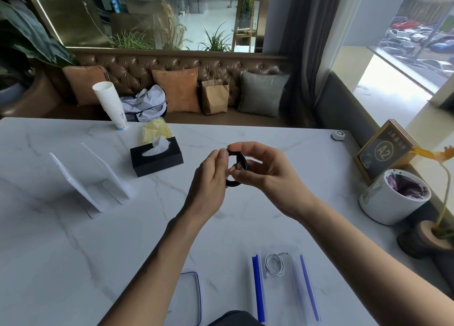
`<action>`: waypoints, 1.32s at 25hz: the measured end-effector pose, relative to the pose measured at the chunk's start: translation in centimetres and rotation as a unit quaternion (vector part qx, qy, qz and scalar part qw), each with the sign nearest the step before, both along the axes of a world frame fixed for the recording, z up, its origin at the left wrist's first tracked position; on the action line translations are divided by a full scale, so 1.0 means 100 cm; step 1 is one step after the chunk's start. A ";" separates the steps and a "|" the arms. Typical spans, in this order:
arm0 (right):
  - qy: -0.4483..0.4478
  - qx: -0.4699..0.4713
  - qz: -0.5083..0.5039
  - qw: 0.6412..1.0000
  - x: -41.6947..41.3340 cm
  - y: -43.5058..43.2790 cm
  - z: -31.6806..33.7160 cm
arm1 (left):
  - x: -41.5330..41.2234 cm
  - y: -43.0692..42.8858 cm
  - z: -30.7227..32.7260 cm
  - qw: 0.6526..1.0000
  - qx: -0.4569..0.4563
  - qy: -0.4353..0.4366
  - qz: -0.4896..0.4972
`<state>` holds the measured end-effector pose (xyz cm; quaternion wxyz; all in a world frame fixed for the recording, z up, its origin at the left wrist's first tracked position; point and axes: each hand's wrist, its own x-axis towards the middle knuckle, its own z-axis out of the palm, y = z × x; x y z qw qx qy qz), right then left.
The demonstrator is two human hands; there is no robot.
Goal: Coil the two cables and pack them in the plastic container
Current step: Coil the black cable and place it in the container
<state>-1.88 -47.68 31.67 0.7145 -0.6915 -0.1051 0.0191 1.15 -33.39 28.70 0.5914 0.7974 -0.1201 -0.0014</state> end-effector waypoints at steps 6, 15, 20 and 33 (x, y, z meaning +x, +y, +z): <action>-0.083 -0.130 -0.055 0.986 0.002 0.002 -0.004 | 0.002 0.001 -0.002 1.000 0.018 -0.010 0.009; -0.235 -0.320 -0.206 0.895 0.006 0.003 -0.021 | 0.003 0.000 0.002 0.999 0.029 -0.019 0.029; -0.219 -0.326 -0.255 0.884 0.009 -0.004 -0.020 | 0.002 0.005 0.001 0.998 0.049 -0.033 0.023; 0.054 0.123 -0.200 0.970 0.007 -0.020 0.003 | -0.002 0.009 0.001 0.998 -0.007 0.032 -0.044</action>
